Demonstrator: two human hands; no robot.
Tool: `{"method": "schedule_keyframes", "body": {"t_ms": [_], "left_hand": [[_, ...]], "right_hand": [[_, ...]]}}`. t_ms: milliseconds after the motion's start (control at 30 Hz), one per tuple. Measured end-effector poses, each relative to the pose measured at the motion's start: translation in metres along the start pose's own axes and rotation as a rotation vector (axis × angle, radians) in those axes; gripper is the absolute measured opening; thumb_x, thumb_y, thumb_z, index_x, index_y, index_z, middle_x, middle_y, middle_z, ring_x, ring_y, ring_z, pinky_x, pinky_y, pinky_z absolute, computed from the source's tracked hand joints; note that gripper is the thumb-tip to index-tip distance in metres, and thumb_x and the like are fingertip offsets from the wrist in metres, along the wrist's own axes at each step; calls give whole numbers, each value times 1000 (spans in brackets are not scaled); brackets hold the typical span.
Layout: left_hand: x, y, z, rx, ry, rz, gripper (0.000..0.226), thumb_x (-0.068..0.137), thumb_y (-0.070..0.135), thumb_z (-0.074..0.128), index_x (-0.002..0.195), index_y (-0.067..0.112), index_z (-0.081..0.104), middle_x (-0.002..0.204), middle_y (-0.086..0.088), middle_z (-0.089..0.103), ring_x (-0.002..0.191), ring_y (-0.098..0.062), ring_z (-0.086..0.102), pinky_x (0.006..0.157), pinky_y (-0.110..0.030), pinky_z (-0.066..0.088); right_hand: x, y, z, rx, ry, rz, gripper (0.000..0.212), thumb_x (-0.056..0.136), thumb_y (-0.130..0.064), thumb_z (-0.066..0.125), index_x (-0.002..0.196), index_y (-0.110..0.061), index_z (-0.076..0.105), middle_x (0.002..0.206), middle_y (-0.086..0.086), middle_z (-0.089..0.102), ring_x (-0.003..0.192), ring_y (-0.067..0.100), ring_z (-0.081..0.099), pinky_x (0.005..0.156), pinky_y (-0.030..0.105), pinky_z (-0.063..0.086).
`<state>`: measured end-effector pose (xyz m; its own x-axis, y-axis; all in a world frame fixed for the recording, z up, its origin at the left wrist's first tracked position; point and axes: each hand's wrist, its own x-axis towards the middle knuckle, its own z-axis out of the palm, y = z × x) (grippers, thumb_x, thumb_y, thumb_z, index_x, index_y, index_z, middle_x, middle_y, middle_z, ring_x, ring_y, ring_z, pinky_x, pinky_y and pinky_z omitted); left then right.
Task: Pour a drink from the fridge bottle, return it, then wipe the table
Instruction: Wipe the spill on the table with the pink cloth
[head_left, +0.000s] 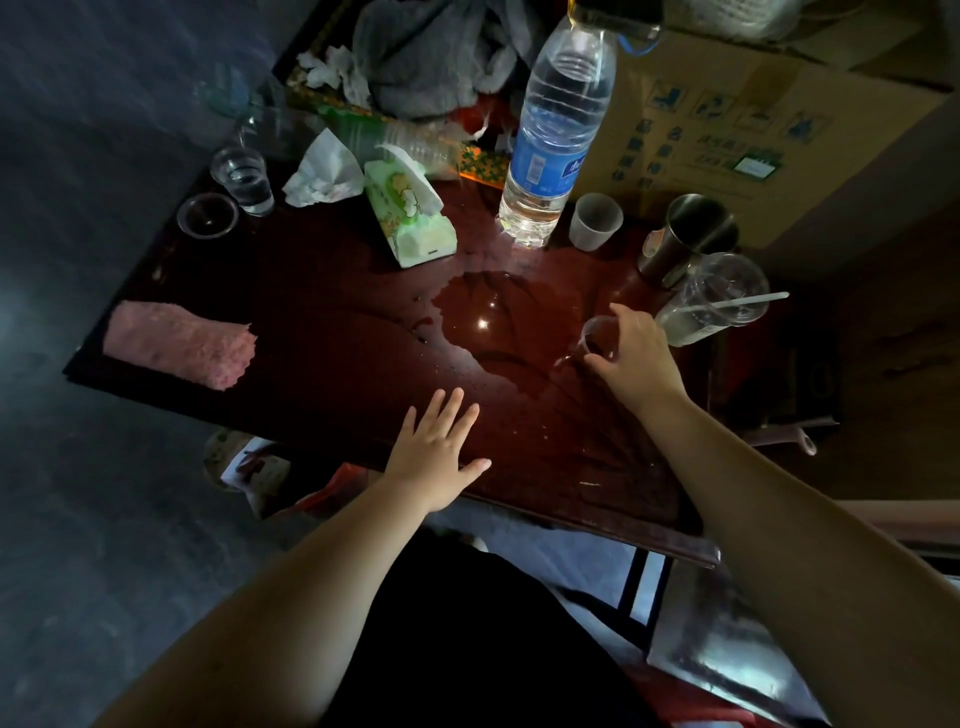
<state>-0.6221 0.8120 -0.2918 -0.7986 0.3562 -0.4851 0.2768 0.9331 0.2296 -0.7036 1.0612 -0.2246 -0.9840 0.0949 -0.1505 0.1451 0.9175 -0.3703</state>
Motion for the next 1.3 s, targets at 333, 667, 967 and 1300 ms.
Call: {"method": "schedule_keyframes", "body": {"t_ms": [333,667,967,1300], "left_hand": [[1,2,-3,20,-19,2,75,95,61,26,152,24,-5,158,-3,-19,145,-22,-18,119,-46,-3],[0,3,-2,71,-28,-1,76,94,62,23,151,23,-8,158,-3,-21,145,-22,-18,118,-45,-2],[0,4,-5,62,-43,-7,76,95,61,26,152,23,-7,158,-3,-21,145,-22,-18,119,-45,-1],[1,4,-5,57,-57,-13,74,95,60,25,152,23,-8,158,-3,-21,145,-21,-19,118,-45,-2]], "right_hand": [[-24,26,-28,70,65,1,75,81,-27,72,143,-13,33,142,9,40,135,25,35,109,39,33],[-63,68,-34,24,77,127,73,81,-26,71,142,-11,34,138,11,43,131,28,37,105,36,34],[-71,81,-26,11,73,225,70,83,-25,69,142,-9,34,141,13,41,133,30,34,107,40,32],[-79,78,-23,-49,170,157,67,84,-31,67,140,-8,38,147,12,34,137,30,28,110,43,30]]}}
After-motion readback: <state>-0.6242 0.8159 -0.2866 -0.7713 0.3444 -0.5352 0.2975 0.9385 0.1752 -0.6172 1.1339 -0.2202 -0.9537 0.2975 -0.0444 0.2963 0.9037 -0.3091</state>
